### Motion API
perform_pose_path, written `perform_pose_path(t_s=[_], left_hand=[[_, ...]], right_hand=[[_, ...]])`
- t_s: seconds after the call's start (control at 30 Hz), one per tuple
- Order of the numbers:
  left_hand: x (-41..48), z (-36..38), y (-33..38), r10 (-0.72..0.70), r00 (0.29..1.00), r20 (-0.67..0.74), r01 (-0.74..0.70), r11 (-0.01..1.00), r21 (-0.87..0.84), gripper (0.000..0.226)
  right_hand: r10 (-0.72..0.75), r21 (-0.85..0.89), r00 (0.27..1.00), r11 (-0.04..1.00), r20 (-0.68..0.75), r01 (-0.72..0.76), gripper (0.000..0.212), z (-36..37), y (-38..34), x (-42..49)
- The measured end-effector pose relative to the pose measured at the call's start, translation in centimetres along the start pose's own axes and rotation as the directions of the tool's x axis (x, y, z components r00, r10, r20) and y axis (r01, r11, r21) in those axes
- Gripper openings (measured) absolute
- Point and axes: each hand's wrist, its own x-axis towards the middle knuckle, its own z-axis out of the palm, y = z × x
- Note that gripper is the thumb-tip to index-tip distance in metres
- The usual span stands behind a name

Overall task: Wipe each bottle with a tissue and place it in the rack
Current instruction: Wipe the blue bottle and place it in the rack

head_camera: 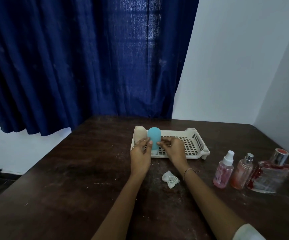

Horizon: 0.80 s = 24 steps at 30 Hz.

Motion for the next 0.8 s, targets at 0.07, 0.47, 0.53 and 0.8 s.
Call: perform_pose_path(t_s=[0.07, 0.47, 0.53, 0.8], left_hand=[[-0.1, 0.0, 0.1, -0.008, 1.0, 0.005, 0.008, 1.0, 0.006, 0.035], [-0.8, -0.1, 0.5, 0.044, 0.992, -0.116, -0.023, 0.984, 0.176, 0.028], [-1.0, -0.1, 0.7, 0.063, 0.991, -0.116, -0.04, 0.981, 0.192, 0.028], [-3.5, 1.1, 2.6, 0.139, 0.99, -0.021, -0.131, 0.967, 0.217, 0.025]], right_hand=[[0.008, 0.0, 1.0, 1.0, 0.003, -0.008, 0.037, 0.1, 0.1, 0.0], [0.048, -0.015, 0.999, 0.999, 0.022, -0.047, 0.04, -0.9, -0.3, -0.5], [0.033, -0.027, 0.999, 0.999, -0.001, -0.033, 0.038, -1.5, -0.4, -0.9], [-0.12, -0.049, 0.989, 0.992, -0.088, 0.116, 0.029, -6.4, -2.6, -4.4]])
